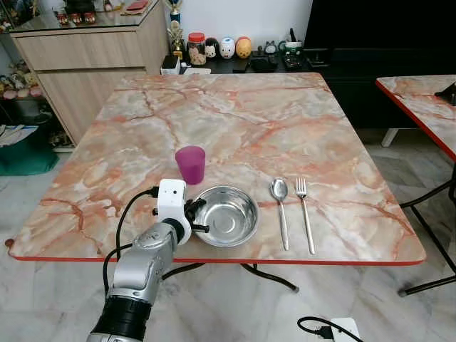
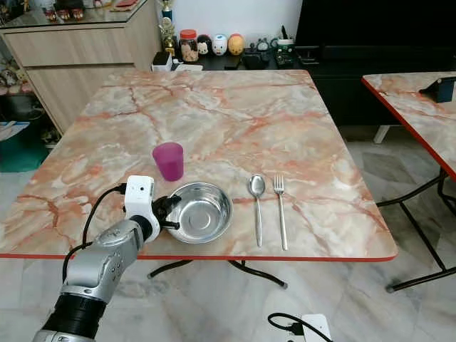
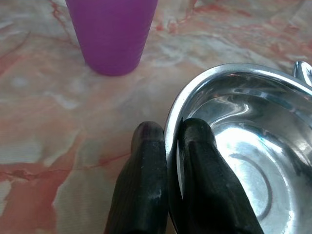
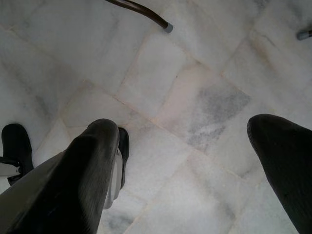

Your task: Setting the table

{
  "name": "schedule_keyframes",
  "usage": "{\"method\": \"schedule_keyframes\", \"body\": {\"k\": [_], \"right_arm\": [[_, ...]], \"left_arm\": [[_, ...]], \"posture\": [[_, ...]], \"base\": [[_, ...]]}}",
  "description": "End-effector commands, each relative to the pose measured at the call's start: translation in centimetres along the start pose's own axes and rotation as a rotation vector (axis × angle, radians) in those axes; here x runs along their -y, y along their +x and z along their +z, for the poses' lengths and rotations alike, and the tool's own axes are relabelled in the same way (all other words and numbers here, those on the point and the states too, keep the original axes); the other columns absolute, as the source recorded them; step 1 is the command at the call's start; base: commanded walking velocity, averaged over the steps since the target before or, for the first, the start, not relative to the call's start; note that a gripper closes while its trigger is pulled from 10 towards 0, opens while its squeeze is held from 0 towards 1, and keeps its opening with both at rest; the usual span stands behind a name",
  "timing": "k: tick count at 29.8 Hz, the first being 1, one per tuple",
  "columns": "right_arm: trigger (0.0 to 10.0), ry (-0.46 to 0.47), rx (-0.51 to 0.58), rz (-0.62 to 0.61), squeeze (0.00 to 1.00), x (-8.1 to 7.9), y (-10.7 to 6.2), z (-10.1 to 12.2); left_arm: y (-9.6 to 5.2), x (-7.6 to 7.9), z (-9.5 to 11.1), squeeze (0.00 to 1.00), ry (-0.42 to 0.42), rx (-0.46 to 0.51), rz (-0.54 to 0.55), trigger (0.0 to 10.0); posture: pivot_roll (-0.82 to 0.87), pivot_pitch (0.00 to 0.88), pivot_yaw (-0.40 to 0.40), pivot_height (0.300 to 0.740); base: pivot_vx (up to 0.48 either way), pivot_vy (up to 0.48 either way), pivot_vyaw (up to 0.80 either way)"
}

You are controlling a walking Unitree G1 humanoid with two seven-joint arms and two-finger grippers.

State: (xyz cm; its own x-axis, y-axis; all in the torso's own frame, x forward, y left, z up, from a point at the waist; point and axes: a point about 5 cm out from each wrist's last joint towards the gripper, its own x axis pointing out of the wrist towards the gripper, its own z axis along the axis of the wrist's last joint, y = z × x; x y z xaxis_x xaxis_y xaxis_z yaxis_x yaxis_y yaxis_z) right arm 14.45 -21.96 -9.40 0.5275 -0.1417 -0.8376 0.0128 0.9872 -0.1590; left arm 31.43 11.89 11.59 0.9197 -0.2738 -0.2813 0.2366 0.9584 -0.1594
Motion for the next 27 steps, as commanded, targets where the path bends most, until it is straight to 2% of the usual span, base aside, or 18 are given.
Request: {"method": "schedule_keyframes", "body": {"k": [1, 4, 5, 6, 7, 8, 19, 21, 23, 27], "right_arm": [[10.0, -0.01, -0.008, 0.005, 0.0, 0.0, 0.0, -0.1], [10.0, -0.012, -0.008, 0.004, 0.0, 0.1, 0.0, -0.1], [10.0, -0.014, -0.008, 0.005, 0.0, 0.1, 0.0, -0.1], [10.0, -0.014, -0.008, 0.005, 0.0, 0.1, 0.0, -0.1], [10.0, -0.015, -0.008, 0.005, 0.0, 0.1, 0.0, -0.1], [10.0, -0.016, -0.008, 0.004, 0.0, 0.2, 0.0, -0.1], [10.0, -0.029, -0.008, 0.008, 0.0, 0.3, 0.0, 0.0], [10.0, -0.029, -0.007, 0.007, 0.0, 0.3, 0.0, 0.0], [10.0, -0.029, -0.007, 0.006, 0.0, 0.3, 0.0, 0.0], [10.0, -0.029, -0.007, 0.006, 0.0, 0.4, 0.0, 0.0]], "left_arm": [[-0.4, -0.6, -0.8, 0.0, -0.031, -0.024, 0.024, 0.0], [-0.8, -0.6, -0.6, 0.0, -0.098, 0.017, 0.0, 0.0], [-1.2, -0.4, -0.1, 0.0, -0.168, 0.082, -0.042, 0.8], [-1.2, -0.4, -0.1, 0.0, -0.168, 0.082, -0.042, 0.8], [-1.6, -0.3, 0.4, 0.0, -0.215, 0.135, -0.064, 7.3], [-2.0, -0.3, 0.8, 0.0, -0.278, 0.182, -0.082, 10.0], [-3.5, 0.1, 1.3, 0.0, -0.4, 0.271, -0.171, 10.0], [-3.8, 0.2, 1.8, 0.0, -0.466, 0.311, -0.185, 10.0], [-3.9, 0.1, 2.2, 0.0, -0.498, 0.338, -0.18, 10.0], [-4.2, -0.6, 3.2, 0.0, -0.513, 0.426, -0.121, 10.0]], "posture": [[-0.01, 0.0, 0.006, 0.732], [-0.01, 0.0, 0.003, 0.732], [-0.01, 0.0, 0.001, 0.732], [-0.01, 0.0, 0.001, 0.732], [-0.01, 0.0, -0.005, 0.732], [-0.01, 0.0, -0.003, 0.732], [0.0, 0.0, -0.017, 0.732], [0.0, 0.0, -0.017, 0.732], [0.0, 0.0, -0.019, 0.732], [-0.01, 0.0, -0.02, 0.732]], "base": [[0.0, 0.0, 0.0], [0.0, 0.0, 0.0], [0.0, 0.0, 0.0], [0.0, 0.0, 0.0], [0.0, 0.0, 0.0], [0.0, 0.0, 0.0], [0.0, 0.0, 0.0], [0.0, 0.0, 0.0], [0.0, 0.0, 0.0], [0.0, 0.0, 0.0]]}}
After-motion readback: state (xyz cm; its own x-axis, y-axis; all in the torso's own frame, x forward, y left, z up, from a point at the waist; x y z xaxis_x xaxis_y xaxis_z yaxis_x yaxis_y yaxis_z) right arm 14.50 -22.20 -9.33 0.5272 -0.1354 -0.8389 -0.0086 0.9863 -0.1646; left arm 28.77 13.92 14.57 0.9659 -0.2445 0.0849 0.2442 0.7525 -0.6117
